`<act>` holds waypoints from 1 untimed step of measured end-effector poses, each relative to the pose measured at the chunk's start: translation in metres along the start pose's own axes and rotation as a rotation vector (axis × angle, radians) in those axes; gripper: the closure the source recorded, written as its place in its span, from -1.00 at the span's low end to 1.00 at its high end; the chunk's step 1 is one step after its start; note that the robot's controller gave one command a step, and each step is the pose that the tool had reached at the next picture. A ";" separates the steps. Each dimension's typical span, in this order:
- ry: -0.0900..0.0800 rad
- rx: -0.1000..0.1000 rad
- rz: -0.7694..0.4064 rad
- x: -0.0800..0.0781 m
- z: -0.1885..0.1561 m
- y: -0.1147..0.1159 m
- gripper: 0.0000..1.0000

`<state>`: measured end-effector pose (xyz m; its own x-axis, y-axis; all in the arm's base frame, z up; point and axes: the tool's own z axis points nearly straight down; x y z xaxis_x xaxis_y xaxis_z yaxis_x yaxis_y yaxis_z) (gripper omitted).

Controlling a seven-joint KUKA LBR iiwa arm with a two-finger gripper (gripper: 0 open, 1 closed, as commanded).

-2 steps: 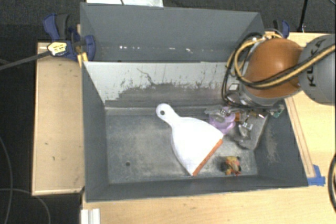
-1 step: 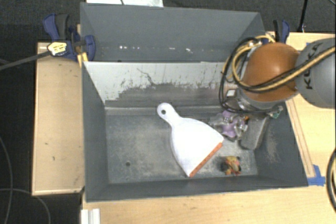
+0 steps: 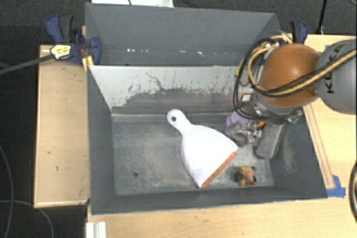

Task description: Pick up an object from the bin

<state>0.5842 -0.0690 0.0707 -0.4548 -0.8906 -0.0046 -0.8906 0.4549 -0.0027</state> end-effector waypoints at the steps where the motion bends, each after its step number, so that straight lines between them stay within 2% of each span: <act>1: 0.001 -0.003 0.014 0.012 -0.016 0.004 1.00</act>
Offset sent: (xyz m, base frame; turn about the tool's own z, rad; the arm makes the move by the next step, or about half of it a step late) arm -0.0262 -0.0213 0.0580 -0.6027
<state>0.5754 -0.0779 0.0871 -0.4672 -0.8841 -0.0038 -0.8841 0.4672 -0.0001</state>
